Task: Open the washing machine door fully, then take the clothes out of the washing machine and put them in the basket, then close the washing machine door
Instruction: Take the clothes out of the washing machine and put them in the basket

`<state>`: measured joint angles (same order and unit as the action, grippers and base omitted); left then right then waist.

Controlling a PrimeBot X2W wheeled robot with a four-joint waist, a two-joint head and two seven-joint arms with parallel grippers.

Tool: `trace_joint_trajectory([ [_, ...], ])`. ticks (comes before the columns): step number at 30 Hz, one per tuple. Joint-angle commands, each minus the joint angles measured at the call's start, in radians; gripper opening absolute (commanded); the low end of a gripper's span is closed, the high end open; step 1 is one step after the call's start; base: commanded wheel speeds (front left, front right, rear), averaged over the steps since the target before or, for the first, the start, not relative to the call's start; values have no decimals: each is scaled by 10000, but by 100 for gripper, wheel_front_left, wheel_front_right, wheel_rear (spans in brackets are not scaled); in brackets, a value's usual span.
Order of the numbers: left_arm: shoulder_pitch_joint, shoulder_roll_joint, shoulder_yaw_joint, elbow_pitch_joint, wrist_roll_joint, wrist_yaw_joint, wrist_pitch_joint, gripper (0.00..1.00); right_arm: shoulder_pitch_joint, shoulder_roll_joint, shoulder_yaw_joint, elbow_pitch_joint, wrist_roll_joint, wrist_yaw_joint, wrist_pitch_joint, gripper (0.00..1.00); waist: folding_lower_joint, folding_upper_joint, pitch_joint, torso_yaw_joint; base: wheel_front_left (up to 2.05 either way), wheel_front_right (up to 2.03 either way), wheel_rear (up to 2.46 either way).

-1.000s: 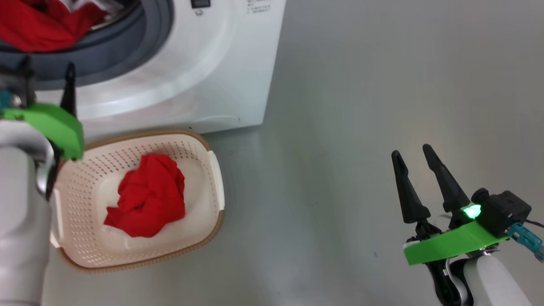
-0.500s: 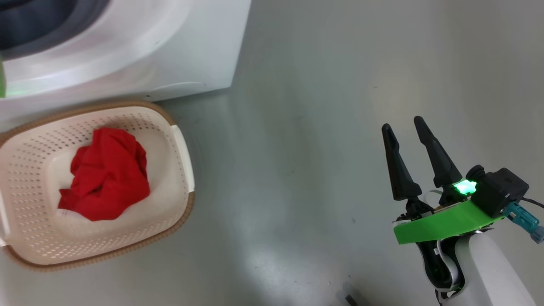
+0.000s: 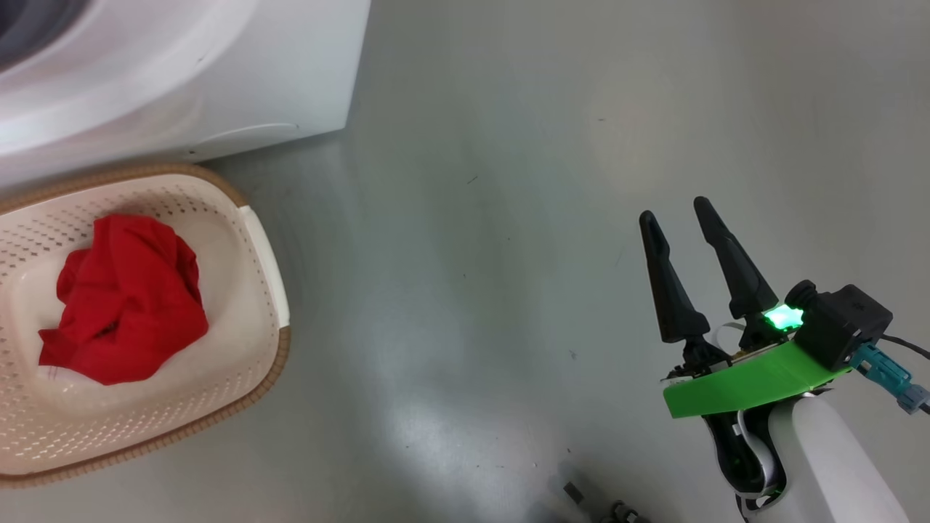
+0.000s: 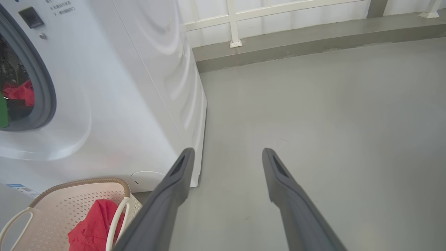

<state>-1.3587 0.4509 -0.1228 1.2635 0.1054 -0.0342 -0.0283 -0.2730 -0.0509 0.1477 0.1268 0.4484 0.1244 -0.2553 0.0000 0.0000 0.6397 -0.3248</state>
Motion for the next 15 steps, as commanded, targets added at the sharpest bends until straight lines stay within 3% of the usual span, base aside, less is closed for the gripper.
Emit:
trace_joint_trajectory([
  [1, -220, 592, 50, -143, -13, 117, -123, 100, 39, 3, 249, -264, 134, 63, -65, 100, 0, 0, 2, -52, 0, 0, 0],
  [2, -228, 628, -1, -121, 11, 110, -181, 100, 42, 3, 262, -267, 158, 63, -65, 100, 0, 0, -6, -77, 0, 0, 0],
  [3, -235, 658, -32, -97, 15, 108, -228, 84, 44, 4, 270, -269, 179, 63, -65, 100, 0, 0, -15, -97, 0, 0, 0],
  [4, -240, 682, -55, -73, 10, 106, -261, 50, 44, 4, 281, -270, 196, 63, -65, 100, 0, 0, -22, -115, 0, 0, 0],
  [6, -252, 695, -93, -38, -12, 100, -366, 12, 49, 4, 290, -283, 219, 63, -65, 100, 0, 0, -37, -132, 0, 0, 0],
  [7, -252, 695, -93, -38, -12, 100, -366, 12, 49, 4, 290, -283, 219, 63, -65, 100, 0, 0, -37, -132, 0, 0, 0],
  [8, -257, 680, -118, -5, -54, 82, -466, 0, 70, 5, 293, -294, 231, 63, -65, 100, 0, 0, -59, -132, 0, 0, 0],
  [15, -167, 460, -134, 65, -260, 77, -923, 0, 123, 6, 255, -238, 201, 63, -65, 100, 0, 0, -189, -15, 0, 0, 0],
])
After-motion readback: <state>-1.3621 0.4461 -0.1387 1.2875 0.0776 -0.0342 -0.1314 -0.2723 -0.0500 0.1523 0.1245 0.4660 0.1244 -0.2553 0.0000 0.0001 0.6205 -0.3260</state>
